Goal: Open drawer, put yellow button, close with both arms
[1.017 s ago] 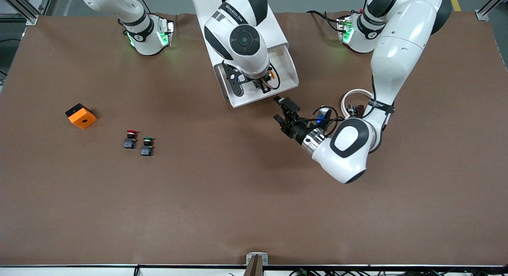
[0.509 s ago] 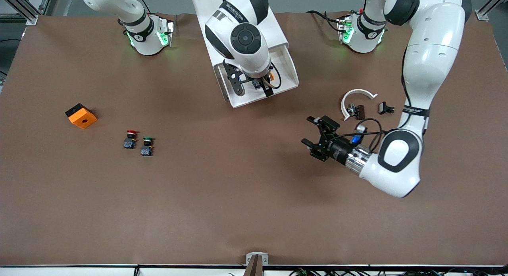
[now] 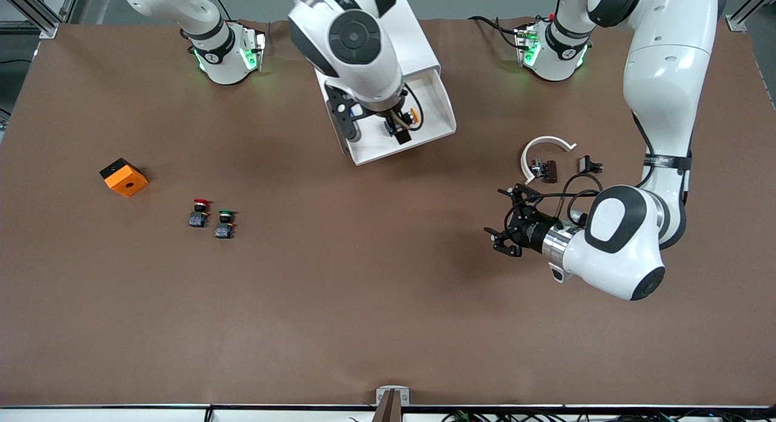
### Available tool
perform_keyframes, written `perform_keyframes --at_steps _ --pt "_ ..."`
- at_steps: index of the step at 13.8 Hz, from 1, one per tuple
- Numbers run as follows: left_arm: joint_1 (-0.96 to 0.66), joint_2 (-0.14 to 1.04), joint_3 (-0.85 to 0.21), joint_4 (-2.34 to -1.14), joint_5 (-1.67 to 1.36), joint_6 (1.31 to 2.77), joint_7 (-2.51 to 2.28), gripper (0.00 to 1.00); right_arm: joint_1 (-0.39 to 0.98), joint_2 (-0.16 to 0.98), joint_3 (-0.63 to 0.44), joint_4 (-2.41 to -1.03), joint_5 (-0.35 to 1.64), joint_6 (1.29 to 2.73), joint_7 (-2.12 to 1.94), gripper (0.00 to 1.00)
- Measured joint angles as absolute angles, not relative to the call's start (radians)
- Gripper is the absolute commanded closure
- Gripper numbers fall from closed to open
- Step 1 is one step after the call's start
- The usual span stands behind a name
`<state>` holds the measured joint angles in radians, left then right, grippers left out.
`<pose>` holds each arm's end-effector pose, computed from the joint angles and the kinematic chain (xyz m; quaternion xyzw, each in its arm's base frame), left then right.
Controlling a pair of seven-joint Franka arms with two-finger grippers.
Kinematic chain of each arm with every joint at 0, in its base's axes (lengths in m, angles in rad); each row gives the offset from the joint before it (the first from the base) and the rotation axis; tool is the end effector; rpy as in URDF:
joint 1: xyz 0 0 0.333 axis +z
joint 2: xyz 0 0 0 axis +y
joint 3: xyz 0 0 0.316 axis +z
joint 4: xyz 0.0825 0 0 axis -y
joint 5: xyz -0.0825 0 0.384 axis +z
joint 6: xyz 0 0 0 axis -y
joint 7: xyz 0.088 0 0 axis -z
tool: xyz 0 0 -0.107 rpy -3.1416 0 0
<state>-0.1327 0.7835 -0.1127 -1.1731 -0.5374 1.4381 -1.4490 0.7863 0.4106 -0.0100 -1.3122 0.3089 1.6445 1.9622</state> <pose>0.6692 -0.2077 0.3165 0.7371 0.5528 -0.3881 0.0202 0.4586 0.4948 0.5042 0.8096 -0.5660 -0.1556 0.0077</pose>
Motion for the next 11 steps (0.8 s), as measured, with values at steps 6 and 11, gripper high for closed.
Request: perform_keyframes --at_steps 6,11 --pt "-0.244 0.756 -0.132 -1.173 -0.315 1.538 -1.21 0.0 0.63 0.244 -0.016 -1.293 0.298 1.382 1.533 0.0" --pt "-0.369 0.646 -0.177 -1.252 -0.203 1.689 -1.197 0.0 0.426 0.085 -0.024 -1.435 0.192 1.365 0.924 0.0"
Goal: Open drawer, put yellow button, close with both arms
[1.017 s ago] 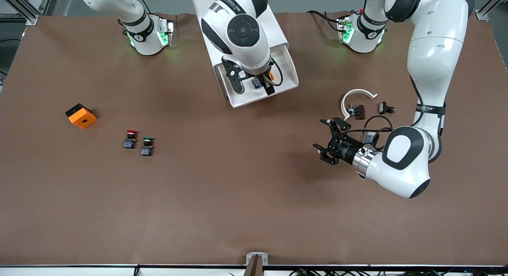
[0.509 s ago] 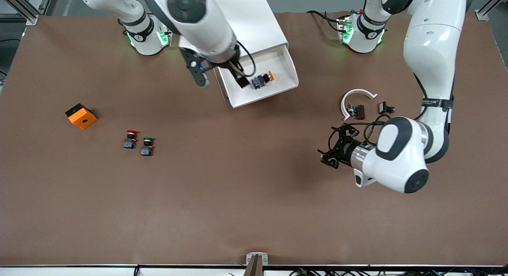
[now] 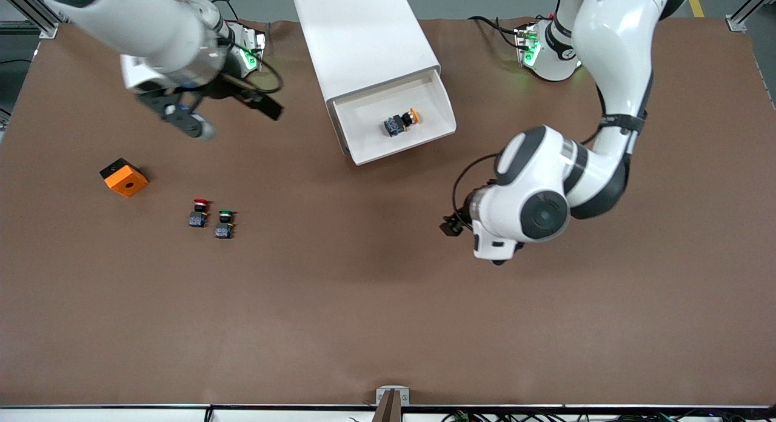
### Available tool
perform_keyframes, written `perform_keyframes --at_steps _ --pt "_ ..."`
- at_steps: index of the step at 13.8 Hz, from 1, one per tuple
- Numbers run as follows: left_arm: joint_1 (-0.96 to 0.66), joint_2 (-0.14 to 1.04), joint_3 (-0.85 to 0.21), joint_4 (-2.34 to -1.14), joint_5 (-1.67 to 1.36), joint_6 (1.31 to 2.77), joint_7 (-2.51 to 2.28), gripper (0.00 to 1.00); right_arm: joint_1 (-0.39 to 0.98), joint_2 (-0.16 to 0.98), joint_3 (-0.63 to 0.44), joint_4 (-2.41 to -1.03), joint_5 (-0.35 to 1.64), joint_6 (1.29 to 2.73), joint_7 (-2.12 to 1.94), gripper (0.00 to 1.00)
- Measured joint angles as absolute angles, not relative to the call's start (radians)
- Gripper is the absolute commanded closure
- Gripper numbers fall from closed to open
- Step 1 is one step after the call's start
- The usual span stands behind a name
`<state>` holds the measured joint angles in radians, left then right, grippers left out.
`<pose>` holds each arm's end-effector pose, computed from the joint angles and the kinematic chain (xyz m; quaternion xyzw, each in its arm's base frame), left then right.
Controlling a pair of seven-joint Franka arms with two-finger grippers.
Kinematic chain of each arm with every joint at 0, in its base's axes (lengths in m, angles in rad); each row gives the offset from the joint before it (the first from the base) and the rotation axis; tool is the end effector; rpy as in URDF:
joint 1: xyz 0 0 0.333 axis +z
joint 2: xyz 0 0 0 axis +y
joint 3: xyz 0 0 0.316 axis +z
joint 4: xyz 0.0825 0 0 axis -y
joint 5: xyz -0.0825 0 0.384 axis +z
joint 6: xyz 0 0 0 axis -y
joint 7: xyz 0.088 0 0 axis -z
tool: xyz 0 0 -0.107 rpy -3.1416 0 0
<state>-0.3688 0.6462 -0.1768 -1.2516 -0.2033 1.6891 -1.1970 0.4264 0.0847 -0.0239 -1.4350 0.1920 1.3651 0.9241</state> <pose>0.6127 -0.3601 0.3765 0.9202 0.3466 -0.1804 0.0234 0.5045 0.2409 0.6258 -0.9621 0.2441 0.1185 0.0268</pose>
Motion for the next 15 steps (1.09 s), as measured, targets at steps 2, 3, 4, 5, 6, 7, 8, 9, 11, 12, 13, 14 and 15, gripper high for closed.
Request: perform_keyframes --at_steps 2,3,4,5,6,7,8,9,11,12,13,14,15 --pt "-0.421 0.582 -0.179 -1.382 -0.186 1.805 -1.196 0.0 0.358 -0.001 -0.025 -1.55 0.15 1.423 0.725 0.0" --pt "-0.448 0.549 -0.18 -1.459 -0.178 1.866 -1.196 0.0 0.322 -0.038 -0.025 -1.609 0.145 1.456 0.636 0.0" --pt "-0.47 0.519 -0.18 -1.526 -0.178 1.914 -1.197 0.0 0.282 -0.066 -0.025 -1.658 0.139 1.483 0.551 0.0" --pt "-0.483 0.492 -0.183 -1.577 -0.178 1.939 -1.197 0.0 0.241 -0.081 -0.025 -1.69 0.132 1.503 0.473 0.0" --pt "-0.487 0.467 -0.192 -1.612 -0.178 1.947 -1.201 0.0 0.197 -0.086 -0.025 -1.708 0.126 1.522 0.389 0.0" --pt "-0.487 0.444 -0.205 -1.637 -0.177 1.948 -1.21 0.0 0.153 -0.086 -0.026 -1.715 0.119 1.539 0.298 0.0" --pt "-0.487 0.423 -0.225 -1.656 -0.177 1.948 -1.22 0.0 0.108 -0.086 -0.026 -1.719 0.115 1.554 0.212 0.0" --pt "-0.488 0.407 -0.247 -1.67 -0.177 1.948 -1.227 0.0 0.069 -0.086 -0.026 -1.72 0.106 1.569 0.14 0.0" --pt "-0.489 0.391 -0.284 -1.69 -0.175 1.949 -1.235 0.0 0.022 -0.086 -0.026 -1.718 0.063 1.595 0.061 0.0" --pt "-0.489 0.39 -0.299 -1.694 -0.175 1.951 -1.235 0.0 0.014 -0.086 -0.026 -1.714 0.049 1.602 0.051 0.0" --pt "-0.489 0.39 -0.313 -1.698 -0.175 1.953 -1.235 0.0 0.009 -0.086 -0.025 -1.707 0.039 1.606 0.049 0.0" --pt "-0.49 0.39 -0.324 -1.701 -0.175 1.954 -1.235 0.0 0.007 -0.086 -0.025 -1.695 0.034 1.607 0.044 0.0" --pt "-0.49 0.39 -0.333 -1.705 -0.175 1.954 -1.235 0.0 0.006 -0.086 -0.025 -1.679 0.028 1.607 0.034 0.0"
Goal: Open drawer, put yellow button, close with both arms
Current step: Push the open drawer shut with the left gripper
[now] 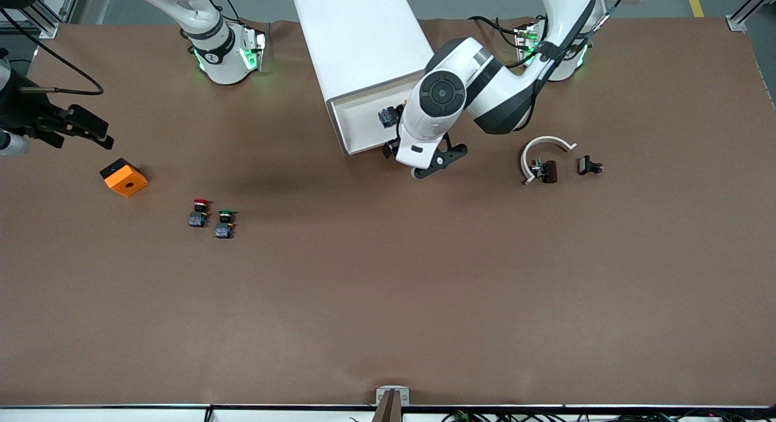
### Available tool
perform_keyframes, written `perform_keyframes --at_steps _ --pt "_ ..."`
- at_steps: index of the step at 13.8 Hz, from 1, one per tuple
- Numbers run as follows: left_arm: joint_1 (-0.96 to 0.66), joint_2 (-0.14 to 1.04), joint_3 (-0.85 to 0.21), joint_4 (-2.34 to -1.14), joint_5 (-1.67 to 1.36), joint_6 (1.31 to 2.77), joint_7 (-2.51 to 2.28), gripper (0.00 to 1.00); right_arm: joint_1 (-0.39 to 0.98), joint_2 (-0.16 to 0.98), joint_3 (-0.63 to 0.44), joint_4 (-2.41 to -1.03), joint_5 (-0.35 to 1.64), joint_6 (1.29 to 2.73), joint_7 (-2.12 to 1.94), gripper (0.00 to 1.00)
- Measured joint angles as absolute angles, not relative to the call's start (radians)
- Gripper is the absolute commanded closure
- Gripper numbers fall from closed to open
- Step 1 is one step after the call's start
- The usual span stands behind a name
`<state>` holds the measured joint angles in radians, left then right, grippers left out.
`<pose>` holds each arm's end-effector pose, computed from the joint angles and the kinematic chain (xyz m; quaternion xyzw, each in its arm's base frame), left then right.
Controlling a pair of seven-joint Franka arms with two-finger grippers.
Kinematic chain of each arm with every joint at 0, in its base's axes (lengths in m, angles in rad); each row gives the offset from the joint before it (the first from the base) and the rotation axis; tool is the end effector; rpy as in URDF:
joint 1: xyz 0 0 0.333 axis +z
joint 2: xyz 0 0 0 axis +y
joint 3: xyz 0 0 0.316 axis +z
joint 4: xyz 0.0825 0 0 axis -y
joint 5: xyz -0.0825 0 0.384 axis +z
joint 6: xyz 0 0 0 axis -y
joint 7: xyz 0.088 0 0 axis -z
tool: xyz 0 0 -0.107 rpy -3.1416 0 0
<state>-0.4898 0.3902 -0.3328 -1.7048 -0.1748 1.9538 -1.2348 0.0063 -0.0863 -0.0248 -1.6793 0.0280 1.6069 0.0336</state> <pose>0.4427 -0.4653 0.3693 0.9569 0.2462 -0.1526 0.0205 0.5301 -0.0075 0.6232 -0.9995 0.0264 -0.0068 0.0151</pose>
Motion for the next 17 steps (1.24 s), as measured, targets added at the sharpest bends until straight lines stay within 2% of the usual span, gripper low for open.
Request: perform_keyframes --at_steps 5,17 --pt "-0.493 0.391 -0.376 -1.72 -0.174 1.954 -1.235 0.0 -0.022 -0.067 -0.024 -1.599 0.019 1.606 0.008 0.0" --pt "-0.502 0.421 -0.473 -1.734 -0.188 1.961 -1.235 0.0 -0.023 -0.049 -0.019 -1.552 0.019 1.521 0.008 0.0"
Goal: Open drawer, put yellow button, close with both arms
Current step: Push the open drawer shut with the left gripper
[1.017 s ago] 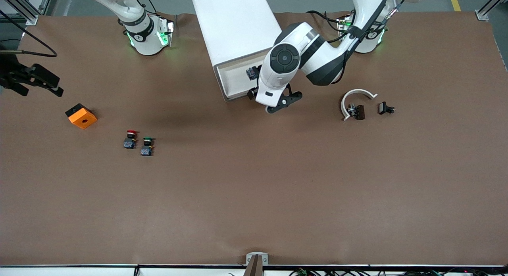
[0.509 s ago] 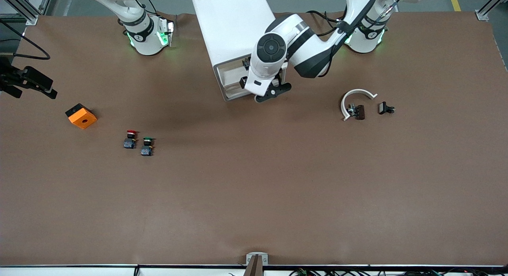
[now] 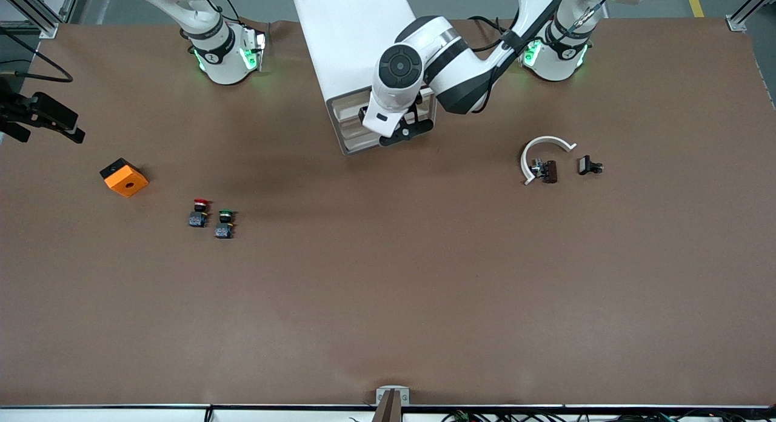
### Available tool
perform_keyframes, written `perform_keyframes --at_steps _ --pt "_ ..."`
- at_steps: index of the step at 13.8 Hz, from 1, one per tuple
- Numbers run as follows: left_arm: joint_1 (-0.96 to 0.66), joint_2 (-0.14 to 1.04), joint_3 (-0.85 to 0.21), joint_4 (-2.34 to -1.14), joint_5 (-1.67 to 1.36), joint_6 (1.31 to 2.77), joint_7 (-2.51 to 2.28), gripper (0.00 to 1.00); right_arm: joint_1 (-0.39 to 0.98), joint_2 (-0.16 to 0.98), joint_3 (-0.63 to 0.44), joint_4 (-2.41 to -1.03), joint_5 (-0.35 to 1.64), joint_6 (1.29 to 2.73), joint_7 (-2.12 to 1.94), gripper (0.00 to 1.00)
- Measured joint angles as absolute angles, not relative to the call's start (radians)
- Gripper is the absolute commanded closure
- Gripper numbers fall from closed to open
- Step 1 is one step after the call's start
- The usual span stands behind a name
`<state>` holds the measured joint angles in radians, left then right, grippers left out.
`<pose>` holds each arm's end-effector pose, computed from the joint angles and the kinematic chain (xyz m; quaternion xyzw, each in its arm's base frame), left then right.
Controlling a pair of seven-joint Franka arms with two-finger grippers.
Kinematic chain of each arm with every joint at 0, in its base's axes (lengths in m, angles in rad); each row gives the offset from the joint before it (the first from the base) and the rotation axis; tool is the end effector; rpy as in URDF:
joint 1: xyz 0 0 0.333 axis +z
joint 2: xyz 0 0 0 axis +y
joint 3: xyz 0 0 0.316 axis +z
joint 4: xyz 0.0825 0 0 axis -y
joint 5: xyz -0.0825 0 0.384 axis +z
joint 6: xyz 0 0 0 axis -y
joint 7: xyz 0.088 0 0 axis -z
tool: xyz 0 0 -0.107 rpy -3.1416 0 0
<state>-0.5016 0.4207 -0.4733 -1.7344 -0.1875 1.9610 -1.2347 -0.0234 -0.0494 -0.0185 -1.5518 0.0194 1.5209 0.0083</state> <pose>0.3688 -0.5186 0.3523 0.9647 0.1789 -0.1928 0.0117 0.5338 -0.0205 0.6559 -0.9996 0.0245 -0.0094 0.0100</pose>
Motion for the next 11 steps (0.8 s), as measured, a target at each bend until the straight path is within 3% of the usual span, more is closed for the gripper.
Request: perform_keyframes --at_steps 11 --pt "-0.507 0.461 -0.476 -1.714 -0.255 1.962 -1.233 0.0 -0.033 -0.04 -0.019 -1.552 0.019 1.518 0.008 0.0"
